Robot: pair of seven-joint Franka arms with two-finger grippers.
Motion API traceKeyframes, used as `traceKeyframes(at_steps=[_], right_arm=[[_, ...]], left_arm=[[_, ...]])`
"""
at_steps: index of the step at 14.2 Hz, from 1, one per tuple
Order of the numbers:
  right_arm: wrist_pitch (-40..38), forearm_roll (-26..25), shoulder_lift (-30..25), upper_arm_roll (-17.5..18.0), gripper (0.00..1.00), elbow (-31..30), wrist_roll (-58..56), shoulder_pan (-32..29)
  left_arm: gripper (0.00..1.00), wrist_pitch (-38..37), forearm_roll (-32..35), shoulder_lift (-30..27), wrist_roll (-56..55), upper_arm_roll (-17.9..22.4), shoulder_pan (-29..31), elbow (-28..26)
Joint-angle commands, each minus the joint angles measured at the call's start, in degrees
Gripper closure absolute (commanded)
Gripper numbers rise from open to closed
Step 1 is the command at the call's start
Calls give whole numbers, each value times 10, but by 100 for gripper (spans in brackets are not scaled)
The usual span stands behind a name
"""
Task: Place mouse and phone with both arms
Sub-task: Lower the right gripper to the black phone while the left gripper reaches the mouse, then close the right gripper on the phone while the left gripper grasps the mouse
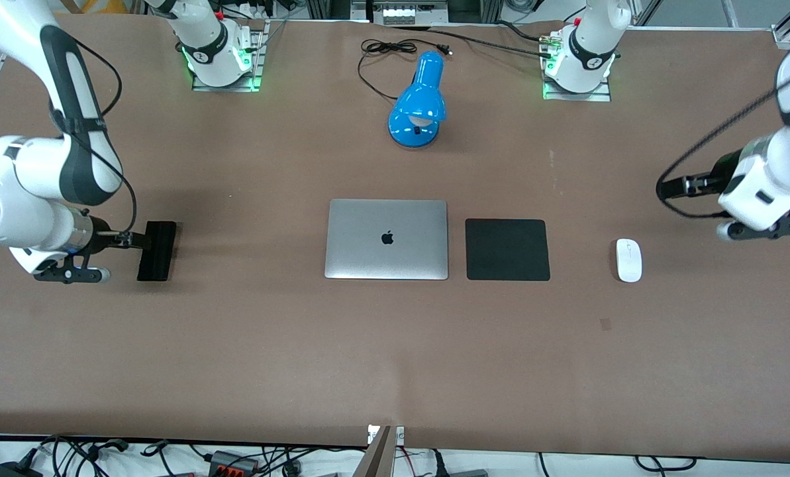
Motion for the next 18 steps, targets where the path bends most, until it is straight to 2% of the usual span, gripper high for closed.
traceKeyframes(at_steps=[1, 3, 5, 7, 12, 15, 18], right_arm=[[14, -7, 18, 5, 0, 0, 35, -6], [26, -7, 29, 5, 0, -7, 50, -4], [41, -7, 47, 5, 0, -10, 50, -4], [55, -7, 62, 5, 0, -10, 50, -4], [61, -9, 87, 5, 0, -7, 49, -4], [62, -9, 96, 5, 0, -7, 49, -8], [61, -9, 99, 5, 0, -10, 46, -9]], left_arm=[[0, 3, 3, 60, 11, -3, 16, -1], [0, 94, 4, 83, 11, -4, 16, -49], [0, 210, 4, 83, 32, -3, 22, -121], [0, 295, 4, 94, 48, -2, 34, -164], [0, 440, 5, 131, 119, 0, 54, -207], [0, 583, 21, 149, 143, 0, 70, -262], [0, 609, 21, 156, 142, -1, 78, -284]])
